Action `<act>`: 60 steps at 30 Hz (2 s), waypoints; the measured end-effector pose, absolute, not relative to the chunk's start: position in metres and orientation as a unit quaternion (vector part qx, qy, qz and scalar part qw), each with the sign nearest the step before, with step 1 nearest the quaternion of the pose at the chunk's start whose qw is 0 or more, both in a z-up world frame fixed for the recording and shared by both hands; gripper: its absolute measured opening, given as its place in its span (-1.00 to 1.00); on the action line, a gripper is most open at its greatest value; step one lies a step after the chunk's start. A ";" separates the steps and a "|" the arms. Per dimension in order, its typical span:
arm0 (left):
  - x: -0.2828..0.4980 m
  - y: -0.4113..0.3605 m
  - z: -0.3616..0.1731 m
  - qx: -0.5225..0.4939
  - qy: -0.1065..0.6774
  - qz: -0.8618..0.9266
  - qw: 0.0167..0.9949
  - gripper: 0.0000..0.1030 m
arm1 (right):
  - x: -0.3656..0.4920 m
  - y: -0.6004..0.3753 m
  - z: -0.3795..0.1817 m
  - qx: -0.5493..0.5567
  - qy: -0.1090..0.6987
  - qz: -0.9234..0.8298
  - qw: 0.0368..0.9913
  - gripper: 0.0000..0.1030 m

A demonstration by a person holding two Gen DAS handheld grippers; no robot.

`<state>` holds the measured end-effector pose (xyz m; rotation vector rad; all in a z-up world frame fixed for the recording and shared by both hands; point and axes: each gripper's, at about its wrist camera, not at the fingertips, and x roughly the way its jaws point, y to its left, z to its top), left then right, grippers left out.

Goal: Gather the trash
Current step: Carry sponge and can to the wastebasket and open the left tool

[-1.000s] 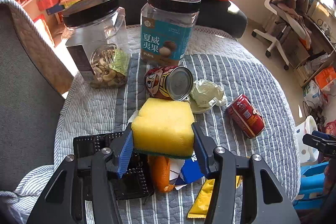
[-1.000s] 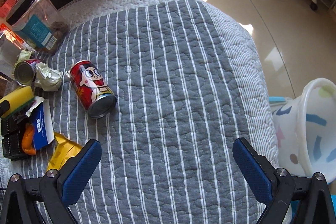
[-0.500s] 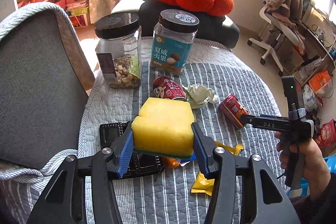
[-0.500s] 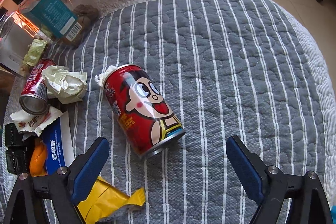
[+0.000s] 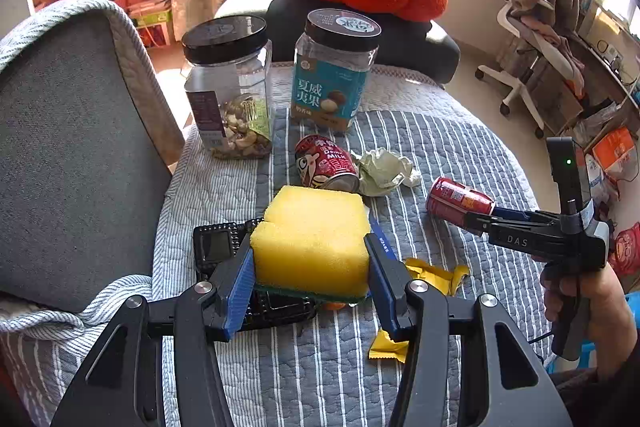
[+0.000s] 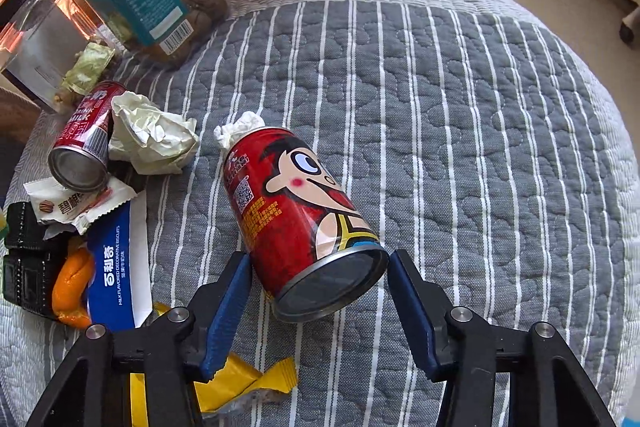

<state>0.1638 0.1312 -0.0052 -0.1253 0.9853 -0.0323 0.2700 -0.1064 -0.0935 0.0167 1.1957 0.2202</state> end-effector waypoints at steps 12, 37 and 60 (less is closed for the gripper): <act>0.165 0.088 -0.001 -0.041 0.471 -0.048 0.880 0.06 | 0.232 -0.151 -0.049 0.006 0.552 0.091 0.829 0.13; 0.178 -0.069 0.004 -0.007 0.460 -0.152 0.875 0.05 | 0.169 -0.339 -0.002 0.101 0.511 -0.029 0.853 0.13; 0.157 -0.316 -0.021 0.052 0.433 -0.354 0.828 0.06 | 0.089 -0.509 -0.005 0.175 0.487 -0.175 0.837 0.13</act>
